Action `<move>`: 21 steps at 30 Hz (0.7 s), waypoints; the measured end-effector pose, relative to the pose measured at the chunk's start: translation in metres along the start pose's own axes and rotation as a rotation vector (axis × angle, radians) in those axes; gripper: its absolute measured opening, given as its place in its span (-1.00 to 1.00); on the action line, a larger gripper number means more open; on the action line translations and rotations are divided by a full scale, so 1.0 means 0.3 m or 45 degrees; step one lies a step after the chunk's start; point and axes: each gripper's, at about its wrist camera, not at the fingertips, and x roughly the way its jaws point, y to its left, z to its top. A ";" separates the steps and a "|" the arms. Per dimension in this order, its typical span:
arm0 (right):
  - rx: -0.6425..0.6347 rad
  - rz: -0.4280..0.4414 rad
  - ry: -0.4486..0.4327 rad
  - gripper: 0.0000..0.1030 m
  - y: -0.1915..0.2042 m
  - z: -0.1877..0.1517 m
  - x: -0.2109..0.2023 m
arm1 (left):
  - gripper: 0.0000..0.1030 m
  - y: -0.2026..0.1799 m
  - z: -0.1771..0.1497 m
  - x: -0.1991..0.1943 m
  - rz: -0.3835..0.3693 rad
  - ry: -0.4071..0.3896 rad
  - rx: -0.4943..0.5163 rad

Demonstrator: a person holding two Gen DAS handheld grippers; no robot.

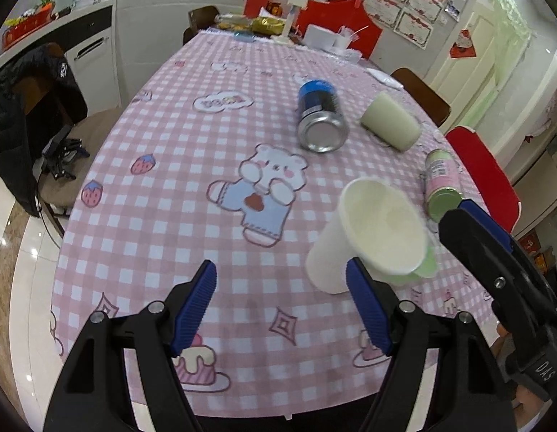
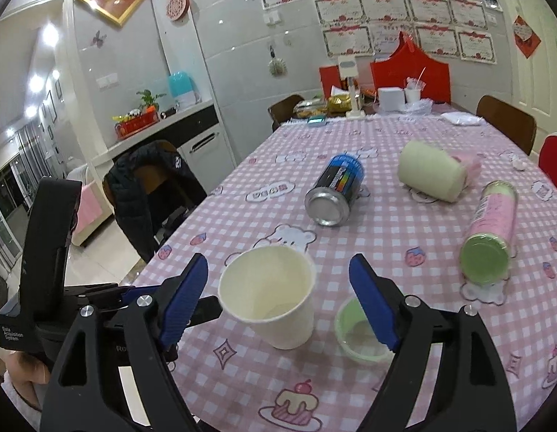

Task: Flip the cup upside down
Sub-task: 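Set the white paper cup opening up beside the green cup, open the right tool, then move the left tool to the blue CoolTowel can and grasp it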

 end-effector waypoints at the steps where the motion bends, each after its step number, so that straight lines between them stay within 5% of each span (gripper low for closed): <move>1: 0.000 -0.009 -0.016 0.55 -0.007 0.003 -0.020 | 0.43 -0.019 0.004 -0.012 -0.008 -0.013 0.013; 21: 0.178 -0.169 -0.120 0.60 -0.295 0.034 -0.170 | 0.43 -0.283 0.119 0.004 -0.018 -0.053 0.189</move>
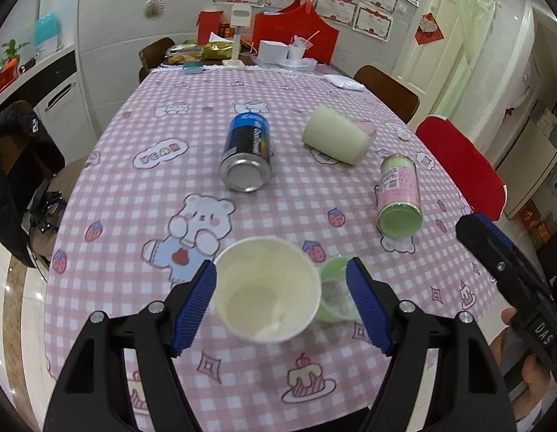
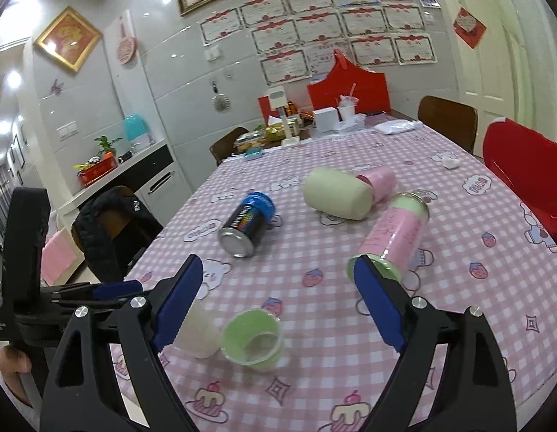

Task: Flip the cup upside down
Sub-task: 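Move the left tool to the blue CoolTowel can and grasp it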

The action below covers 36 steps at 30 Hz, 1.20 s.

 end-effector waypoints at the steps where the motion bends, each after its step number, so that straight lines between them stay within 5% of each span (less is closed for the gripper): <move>1: 0.009 -0.003 0.006 0.60 -0.013 0.003 0.009 | 0.43 -0.009 0.016 0.014 -0.001 0.010 0.007; 14: 0.085 -0.001 0.115 0.66 -0.108 0.096 0.186 | 0.43 0.012 0.239 0.201 0.061 0.109 0.014; 24: 0.123 0.036 0.227 0.67 -0.130 0.186 0.383 | 0.43 0.099 0.408 0.392 -0.009 0.224 -0.053; 36: 0.145 0.050 0.336 0.67 -0.163 0.187 0.517 | 0.43 0.122 0.452 0.556 0.057 0.293 -0.037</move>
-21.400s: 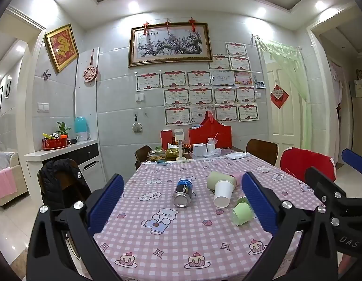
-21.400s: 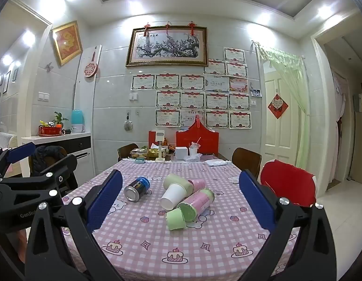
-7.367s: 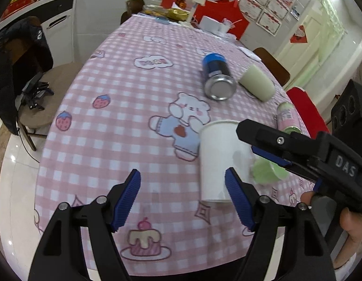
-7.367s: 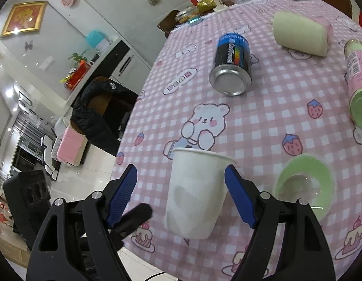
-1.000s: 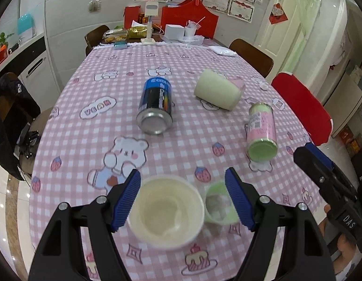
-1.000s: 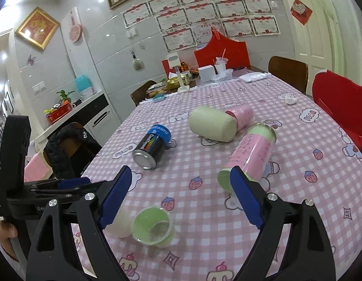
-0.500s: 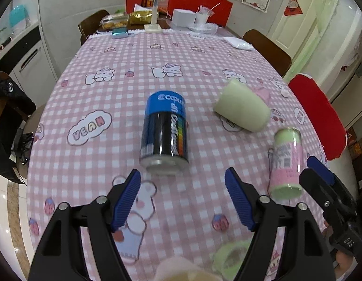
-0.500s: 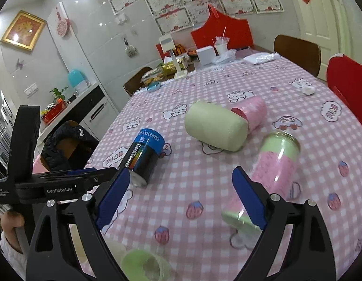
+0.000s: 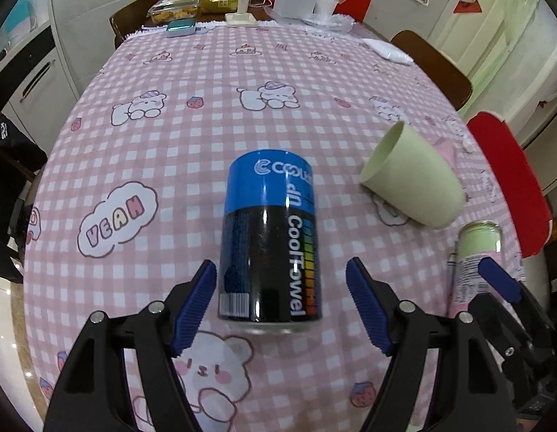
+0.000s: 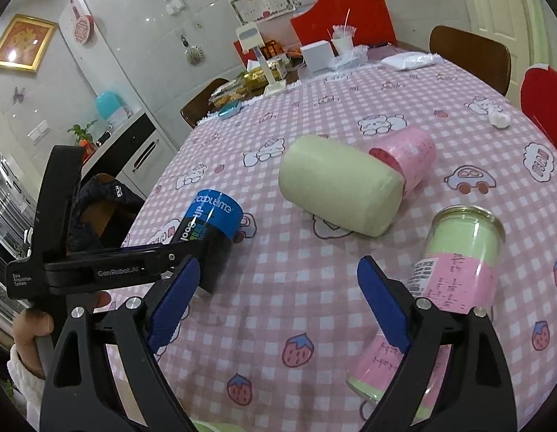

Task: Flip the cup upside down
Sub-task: 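Move the left tool to the blue CoolTowel can and grasp it, then lift the blue can with the left tool and stand it upright beside the cups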

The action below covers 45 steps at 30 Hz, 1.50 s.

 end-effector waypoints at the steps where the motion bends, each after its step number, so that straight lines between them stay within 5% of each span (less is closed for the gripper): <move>1: 0.001 0.000 0.005 0.67 0.000 -0.002 0.005 | 0.43 0.001 0.001 0.012 -0.001 0.014 0.003; 9: 0.019 0.015 0.023 0.67 0.002 0.002 0.012 | 0.34 -0.008 0.007 0.043 0.031 0.091 0.062; 20: 0.031 0.003 0.020 0.67 0.003 -0.005 -0.022 | 0.26 -0.011 -0.022 -0.002 0.002 0.060 0.086; 45: 0.170 0.008 0.111 0.73 0.024 -0.074 -0.030 | 0.26 -0.150 -0.226 -0.108 -0.064 0.121 0.307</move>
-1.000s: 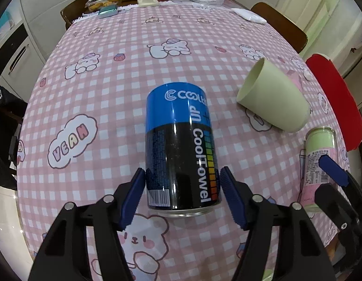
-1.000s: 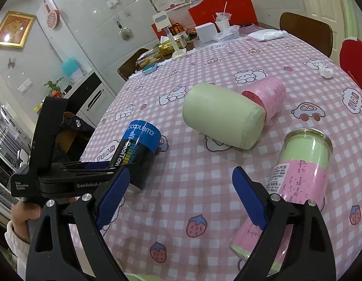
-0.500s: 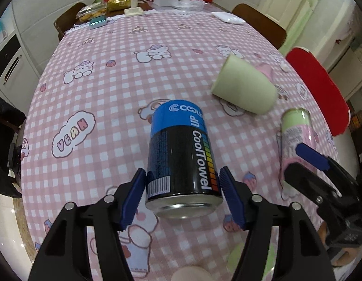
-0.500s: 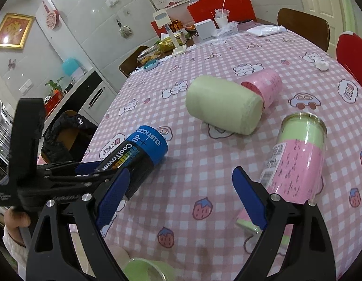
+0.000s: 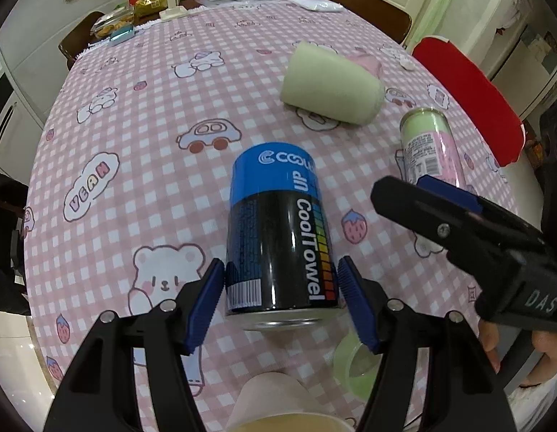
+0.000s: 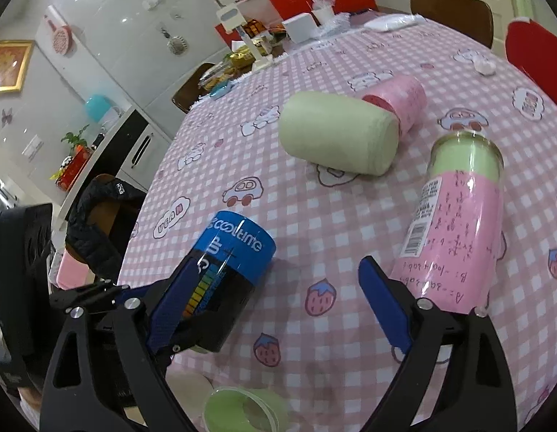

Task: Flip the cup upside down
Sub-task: 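Lift the blue can with the left tool and stand it upright beside the cups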

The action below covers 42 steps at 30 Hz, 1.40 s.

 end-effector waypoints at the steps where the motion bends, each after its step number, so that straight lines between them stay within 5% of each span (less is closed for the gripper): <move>1: -0.002 -0.007 -0.001 0.74 0.003 0.000 0.001 | 0.26 -0.001 -0.001 0.003 0.000 0.005 0.003; 33: -0.043 -0.070 -0.012 0.75 0.027 -0.012 0.011 | 0.26 0.025 -0.007 -0.003 -0.049 -0.036 -0.051; 42: -0.087 -0.095 -0.110 0.75 0.041 -0.017 -0.068 | 0.26 0.033 -0.021 -0.101 0.100 -0.210 -0.089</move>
